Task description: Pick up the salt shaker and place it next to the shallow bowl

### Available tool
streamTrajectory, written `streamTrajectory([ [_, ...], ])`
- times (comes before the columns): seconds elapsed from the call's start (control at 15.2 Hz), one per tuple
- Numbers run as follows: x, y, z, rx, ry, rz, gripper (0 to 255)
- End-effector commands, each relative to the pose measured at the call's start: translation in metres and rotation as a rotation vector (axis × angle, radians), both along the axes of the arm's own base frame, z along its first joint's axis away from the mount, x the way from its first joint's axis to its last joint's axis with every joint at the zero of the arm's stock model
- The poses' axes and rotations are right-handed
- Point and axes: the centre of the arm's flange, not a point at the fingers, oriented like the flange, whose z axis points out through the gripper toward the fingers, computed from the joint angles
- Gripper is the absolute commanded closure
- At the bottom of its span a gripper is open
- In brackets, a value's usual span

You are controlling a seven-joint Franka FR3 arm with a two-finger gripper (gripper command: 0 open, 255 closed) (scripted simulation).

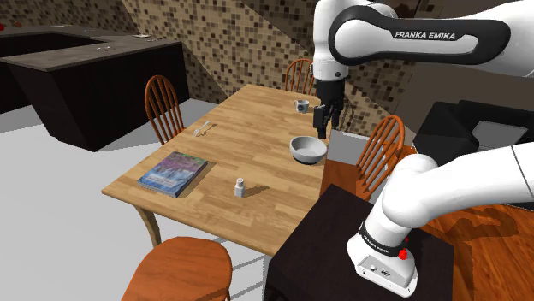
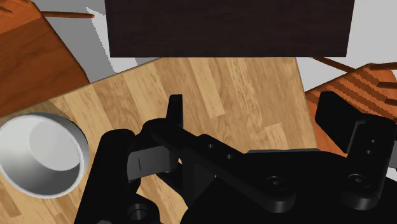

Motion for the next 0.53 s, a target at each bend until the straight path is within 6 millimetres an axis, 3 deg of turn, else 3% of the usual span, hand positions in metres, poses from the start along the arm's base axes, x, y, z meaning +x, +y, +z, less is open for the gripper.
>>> streamTrajectory([
  [0.0, 0.0, 0.0, 0.0, 0.0, 0.0, 0.0, 0],
  [0.46, 0.058, -0.006, -0.069, 0.036, -0.014, 0.058, 0],
])
